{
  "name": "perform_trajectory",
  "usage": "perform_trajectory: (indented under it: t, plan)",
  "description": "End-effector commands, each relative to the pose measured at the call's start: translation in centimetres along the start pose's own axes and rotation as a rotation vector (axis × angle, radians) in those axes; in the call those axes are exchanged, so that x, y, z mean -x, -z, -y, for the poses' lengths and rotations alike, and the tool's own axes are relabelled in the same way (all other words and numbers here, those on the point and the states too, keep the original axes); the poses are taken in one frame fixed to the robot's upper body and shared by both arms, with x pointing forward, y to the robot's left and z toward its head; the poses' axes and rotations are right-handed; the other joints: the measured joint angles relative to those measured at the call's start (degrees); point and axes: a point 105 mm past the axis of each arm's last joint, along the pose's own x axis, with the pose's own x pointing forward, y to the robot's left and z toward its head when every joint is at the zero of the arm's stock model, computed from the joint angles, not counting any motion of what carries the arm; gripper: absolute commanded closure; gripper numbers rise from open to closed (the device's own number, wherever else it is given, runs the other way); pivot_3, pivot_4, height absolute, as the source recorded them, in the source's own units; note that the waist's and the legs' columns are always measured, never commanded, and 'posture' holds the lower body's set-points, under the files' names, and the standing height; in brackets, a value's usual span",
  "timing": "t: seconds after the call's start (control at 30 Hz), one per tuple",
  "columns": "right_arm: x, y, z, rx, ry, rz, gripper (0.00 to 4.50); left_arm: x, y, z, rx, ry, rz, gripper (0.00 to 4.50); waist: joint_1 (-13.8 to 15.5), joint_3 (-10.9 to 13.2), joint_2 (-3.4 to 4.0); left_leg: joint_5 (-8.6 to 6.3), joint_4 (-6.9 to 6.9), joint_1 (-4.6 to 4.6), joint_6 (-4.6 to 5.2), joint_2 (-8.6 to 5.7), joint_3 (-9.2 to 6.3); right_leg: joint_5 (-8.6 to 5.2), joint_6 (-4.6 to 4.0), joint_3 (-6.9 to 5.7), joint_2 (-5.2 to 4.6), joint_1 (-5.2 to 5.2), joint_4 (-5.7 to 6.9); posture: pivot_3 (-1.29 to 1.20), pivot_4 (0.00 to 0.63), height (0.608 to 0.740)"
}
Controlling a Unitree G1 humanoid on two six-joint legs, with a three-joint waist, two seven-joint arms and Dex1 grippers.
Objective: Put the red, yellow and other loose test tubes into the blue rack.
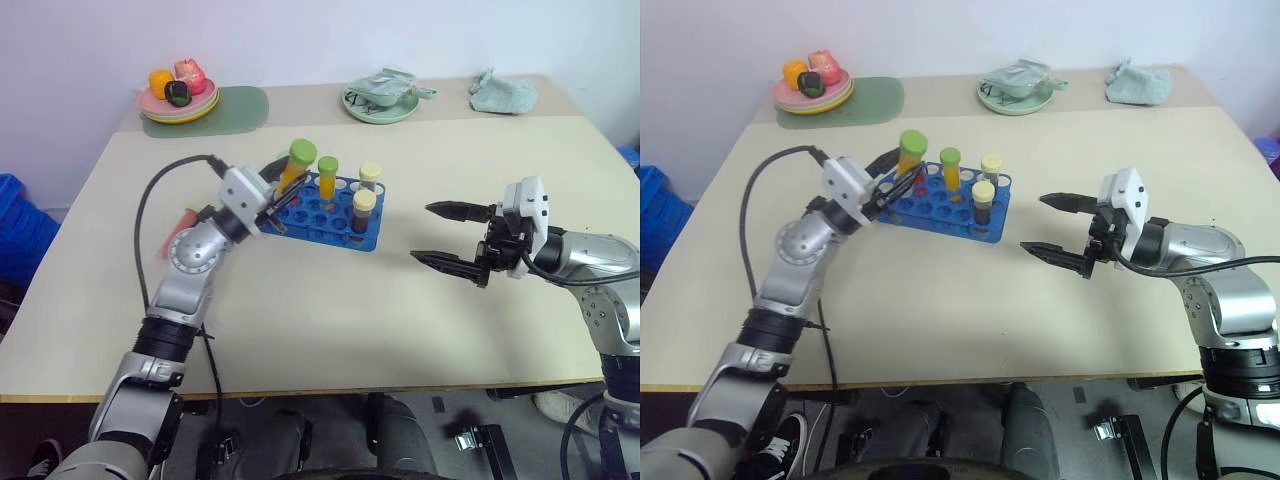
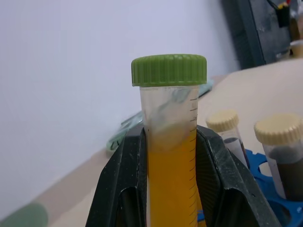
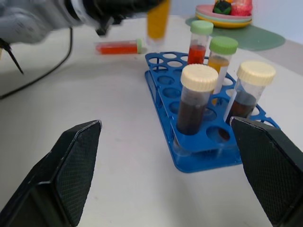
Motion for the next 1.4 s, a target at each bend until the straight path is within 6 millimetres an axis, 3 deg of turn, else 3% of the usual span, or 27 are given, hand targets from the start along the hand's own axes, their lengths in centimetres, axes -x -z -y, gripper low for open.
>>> perform_trajectory:
  t: [0.03,0.53,0.8,1.13,1.4]
  plan:
    - [1.0,-1.0,0.2,0.035,0.025,0.008,0.0,-0.7,-0.5,-0.2,-0.065,-0.033,0.045,3.7,0.0,0.0,-0.01,0.0,0.0,0.0,0.0,0.0,0.0,0.01,0.01,0.0,0.0,0.0,0.0,0.0,0.15,0.74]
    - [1.6,-0.9,0.0,0.026,0.046,-0.011,0.0,-2.2,-0.1,1.9,-0.029,-0.036,0.052,3.7,0.0,0.0,-0.01,-0.01,0.01,0.0,0.02,0.0,0.0,0.02,0.04,0.0,0.0,-0.01,0.01,0.0,0.15,0.74]
    - [1.6,-0.9,0.0,0.028,0.05,-0.016,0.0,-2.4,0.6,3.2,0.036,-0.018,0.047,3.7,0.0,0.0,-0.01,-0.01,0.02,0.0,0.02,0.0,0.0,0.02,0.04,0.0,0.0,0.0,0.0,0.0,0.15,0.74]
    - [1.8,-1.0,0.3,0.039,0.059,-0.022,0.0,-2.2,2.0,3.5,0.114,-0.054,0.014,3.7,0.0,0.0,-0.01,-0.01,0.01,0.01,0.02,0.0,0.0,0.02,0.04,0.0,0.01,0.0,0.0,0.0,0.15,0.74]
    - [1.9,-1.1,0.4,0.046,0.066,-0.022,0.0,-2.2,2.6,5.1,0.167,-0.022,0.005,3.7,0.0,0.0,-0.01,-0.01,0.02,0.0,0.02,0.0,0.0,0.02,0.04,0.0,0.01,0.0,0.0,0.0,0.15,0.74]
